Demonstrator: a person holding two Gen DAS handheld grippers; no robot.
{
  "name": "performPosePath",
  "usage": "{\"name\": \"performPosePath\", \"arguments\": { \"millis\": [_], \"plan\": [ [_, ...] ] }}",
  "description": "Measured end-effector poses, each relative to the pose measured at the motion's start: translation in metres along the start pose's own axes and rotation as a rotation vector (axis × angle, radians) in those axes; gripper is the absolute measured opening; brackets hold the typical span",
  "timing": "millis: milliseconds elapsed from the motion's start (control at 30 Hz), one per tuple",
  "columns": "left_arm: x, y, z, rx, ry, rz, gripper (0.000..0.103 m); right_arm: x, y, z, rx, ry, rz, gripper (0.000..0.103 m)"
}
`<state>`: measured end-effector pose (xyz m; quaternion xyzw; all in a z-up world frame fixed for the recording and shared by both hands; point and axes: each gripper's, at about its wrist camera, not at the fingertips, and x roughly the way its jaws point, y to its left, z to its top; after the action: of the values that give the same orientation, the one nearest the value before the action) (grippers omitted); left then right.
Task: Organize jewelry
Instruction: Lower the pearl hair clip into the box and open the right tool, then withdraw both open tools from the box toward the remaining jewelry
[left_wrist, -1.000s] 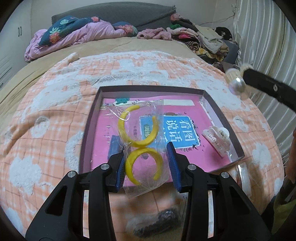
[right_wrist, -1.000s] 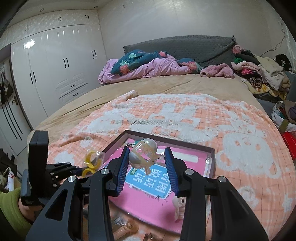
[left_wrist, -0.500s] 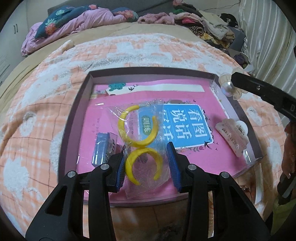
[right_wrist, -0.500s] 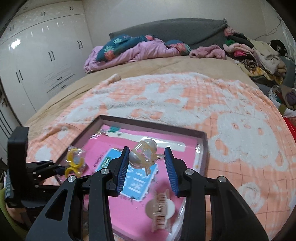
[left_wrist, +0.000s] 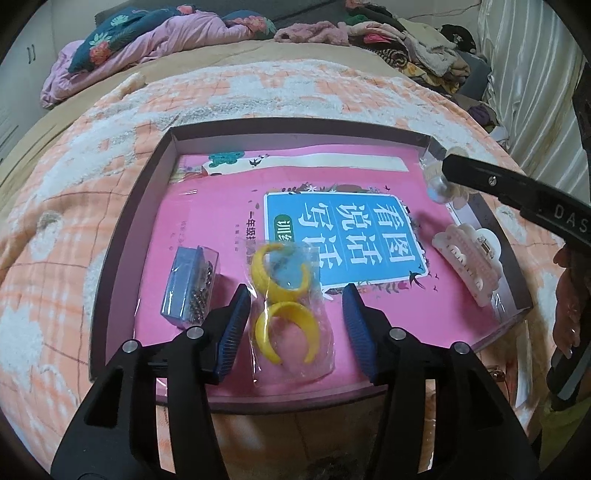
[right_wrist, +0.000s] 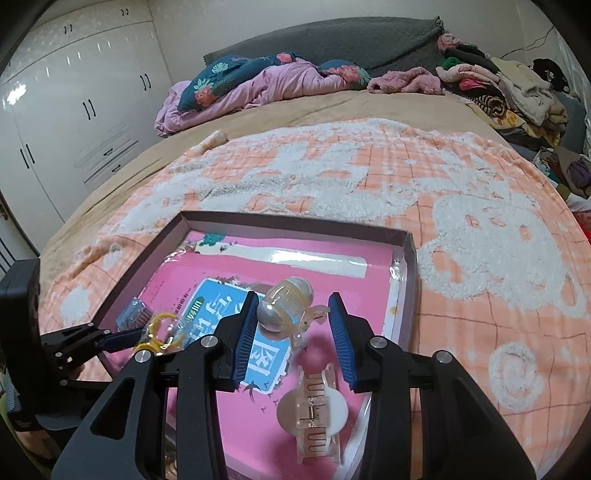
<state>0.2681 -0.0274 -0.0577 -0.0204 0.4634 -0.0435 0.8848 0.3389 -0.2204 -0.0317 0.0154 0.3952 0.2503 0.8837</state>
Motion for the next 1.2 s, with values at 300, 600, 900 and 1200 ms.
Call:
{"name": "performPosePath", "arguments": {
  "millis": [300,600,900,1200],
  "plan": [
    [-0.02,0.0,0.0,0.004,-0.026,0.042,0.056,-0.001,-0.002,-0.001,0.01,0.015,-0.005,0.044],
    [-0.047,0.003,0.006,-0.027,-0.058,0.057,0.076,-0.028,-0.007,0.009,0.061,-0.041,0.046,0.07],
    [-0.078,0.006,0.01,-0.074,-0.096,0.081,0.092,-0.068,-0.006,0.018,0.085,-0.121,0.073,0.085],
    [-0.116,0.0,0.013,-0.072,-0.155,0.119,0.093,-0.117,0.013,0.02,0.042,-0.209,0.103,0.09]
  ]
}}
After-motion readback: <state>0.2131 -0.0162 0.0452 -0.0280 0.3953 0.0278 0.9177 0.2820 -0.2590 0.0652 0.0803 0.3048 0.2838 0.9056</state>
